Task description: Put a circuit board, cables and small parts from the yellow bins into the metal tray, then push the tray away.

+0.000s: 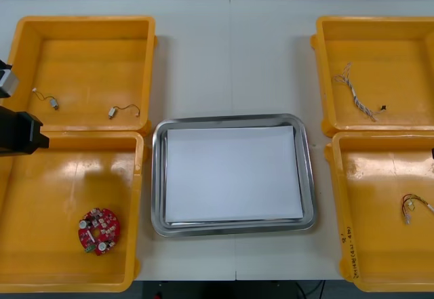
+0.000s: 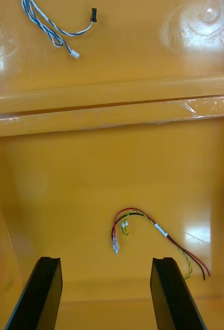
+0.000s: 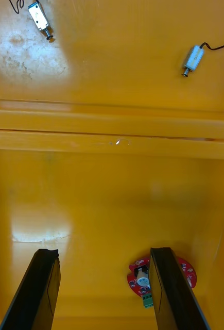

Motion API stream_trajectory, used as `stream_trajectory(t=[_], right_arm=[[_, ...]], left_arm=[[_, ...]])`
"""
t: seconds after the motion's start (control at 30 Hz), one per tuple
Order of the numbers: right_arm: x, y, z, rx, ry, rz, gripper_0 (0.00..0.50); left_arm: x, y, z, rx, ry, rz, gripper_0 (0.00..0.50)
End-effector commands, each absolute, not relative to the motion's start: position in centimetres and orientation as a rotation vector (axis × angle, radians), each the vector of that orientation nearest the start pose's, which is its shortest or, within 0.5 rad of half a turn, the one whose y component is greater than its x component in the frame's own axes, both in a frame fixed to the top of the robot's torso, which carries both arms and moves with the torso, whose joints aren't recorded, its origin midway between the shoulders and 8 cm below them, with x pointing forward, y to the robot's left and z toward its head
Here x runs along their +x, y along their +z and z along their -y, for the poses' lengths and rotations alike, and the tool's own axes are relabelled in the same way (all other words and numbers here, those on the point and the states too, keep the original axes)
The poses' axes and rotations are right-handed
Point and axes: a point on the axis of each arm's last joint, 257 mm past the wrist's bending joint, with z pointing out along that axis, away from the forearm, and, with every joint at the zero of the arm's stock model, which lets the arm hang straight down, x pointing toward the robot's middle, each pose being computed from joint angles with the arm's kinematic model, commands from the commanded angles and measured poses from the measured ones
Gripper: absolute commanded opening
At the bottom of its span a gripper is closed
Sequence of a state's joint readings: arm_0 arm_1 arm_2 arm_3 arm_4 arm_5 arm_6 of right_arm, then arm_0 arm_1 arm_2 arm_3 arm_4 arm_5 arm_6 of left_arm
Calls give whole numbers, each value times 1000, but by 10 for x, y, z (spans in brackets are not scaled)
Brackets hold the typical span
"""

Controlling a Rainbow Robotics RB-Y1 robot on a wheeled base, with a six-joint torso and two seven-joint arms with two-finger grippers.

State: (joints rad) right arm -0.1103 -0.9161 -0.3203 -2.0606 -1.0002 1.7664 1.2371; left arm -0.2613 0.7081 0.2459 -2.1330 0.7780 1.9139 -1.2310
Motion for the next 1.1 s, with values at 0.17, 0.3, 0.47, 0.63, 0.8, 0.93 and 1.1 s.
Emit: stream_trajectory(t=[0.17, 0.3, 0.47, 0.63, 0.8, 0.93, 1.1], right_arm=[[386, -140, 411, 66, 10, -2647, 500], [386, -140, 411, 66, 10, -2647, 500], [386, -140, 411, 66, 10, -2647, 500], [386, -140, 411, 66, 10, -2647, 500], [386, -140, 411, 66, 10, -2647, 500], [386, -140, 411, 66, 10, -2647, 500], [386, -140, 411, 66, 10, -2647, 500]], left_arm=[[397, -159, -348, -41, -39, -2639, 500], [397, -159, -348, -41, -39, -2639, 500], [397, -159, -348, -41, -39, -2639, 500], [397, -159, -348, -41, -39, -2639, 500], [397, -159, -348, -41, -39, -2639, 500], [397, -159, -348, -41, -39, -2639, 500], [385, -189, -342, -74, -91, -2709, 500]])
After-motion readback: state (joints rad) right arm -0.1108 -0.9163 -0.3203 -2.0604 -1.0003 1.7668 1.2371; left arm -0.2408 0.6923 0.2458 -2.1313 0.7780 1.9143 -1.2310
